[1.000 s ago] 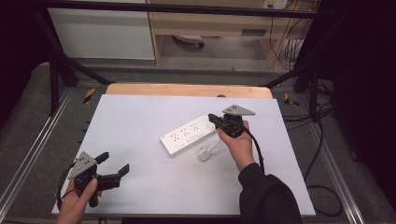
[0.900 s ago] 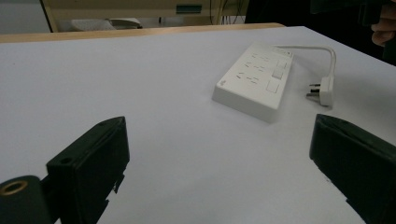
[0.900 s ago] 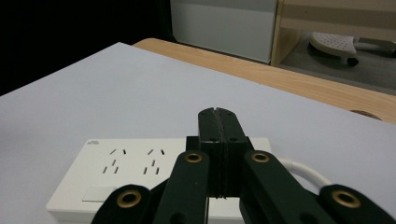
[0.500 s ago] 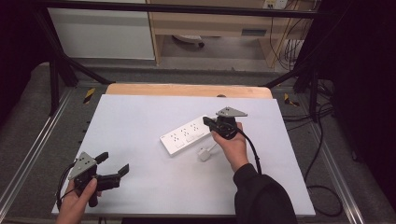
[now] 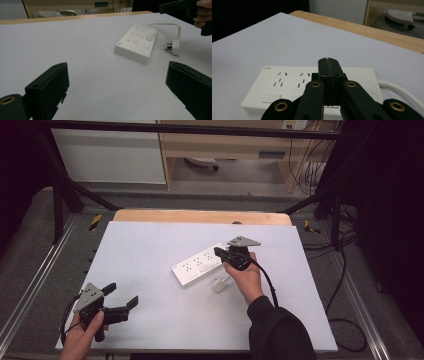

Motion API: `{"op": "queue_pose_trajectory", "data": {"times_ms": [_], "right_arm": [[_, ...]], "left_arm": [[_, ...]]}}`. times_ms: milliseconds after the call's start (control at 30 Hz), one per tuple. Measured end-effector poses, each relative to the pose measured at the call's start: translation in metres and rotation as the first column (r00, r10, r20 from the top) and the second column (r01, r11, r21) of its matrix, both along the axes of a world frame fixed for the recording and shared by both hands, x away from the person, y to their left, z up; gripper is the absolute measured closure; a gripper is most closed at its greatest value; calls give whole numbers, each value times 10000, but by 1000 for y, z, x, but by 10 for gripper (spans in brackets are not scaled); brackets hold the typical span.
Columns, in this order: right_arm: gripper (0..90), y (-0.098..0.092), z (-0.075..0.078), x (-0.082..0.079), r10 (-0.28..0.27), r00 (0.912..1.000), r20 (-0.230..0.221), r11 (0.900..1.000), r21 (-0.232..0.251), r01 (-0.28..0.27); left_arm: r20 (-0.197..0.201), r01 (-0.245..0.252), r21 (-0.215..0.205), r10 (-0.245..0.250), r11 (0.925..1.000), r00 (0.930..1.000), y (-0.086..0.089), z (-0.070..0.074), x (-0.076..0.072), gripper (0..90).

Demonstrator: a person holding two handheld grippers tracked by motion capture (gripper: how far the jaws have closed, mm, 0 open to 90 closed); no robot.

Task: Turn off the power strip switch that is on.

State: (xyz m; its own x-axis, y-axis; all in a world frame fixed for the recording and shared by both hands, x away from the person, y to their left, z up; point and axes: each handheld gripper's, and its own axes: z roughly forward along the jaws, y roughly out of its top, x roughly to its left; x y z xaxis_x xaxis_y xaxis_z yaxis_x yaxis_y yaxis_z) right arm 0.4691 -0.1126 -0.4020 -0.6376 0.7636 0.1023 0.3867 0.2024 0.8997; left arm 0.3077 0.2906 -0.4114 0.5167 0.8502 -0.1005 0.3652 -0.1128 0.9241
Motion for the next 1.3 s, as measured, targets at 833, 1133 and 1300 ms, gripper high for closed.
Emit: {"op": "queue_pose_trajectory", "data": {"times_ms": [833,1133,1300], "right_arm": [[900,14,-13,-2,278,9991,-326,9995,-136,-282],[900,17,-16,-2,335,9986,-412,9993,-169,-342],[900,19,-17,-3,377,9981,-478,9990,-206,-387]], "left_arm": [[-20,40,93,-40,9999,10000,0,-1,0,47],[9,61,108,-62,9999,10000,0,-1,0,47],[22,69,134,-69,9999,10000,0,0,0,47]]}}
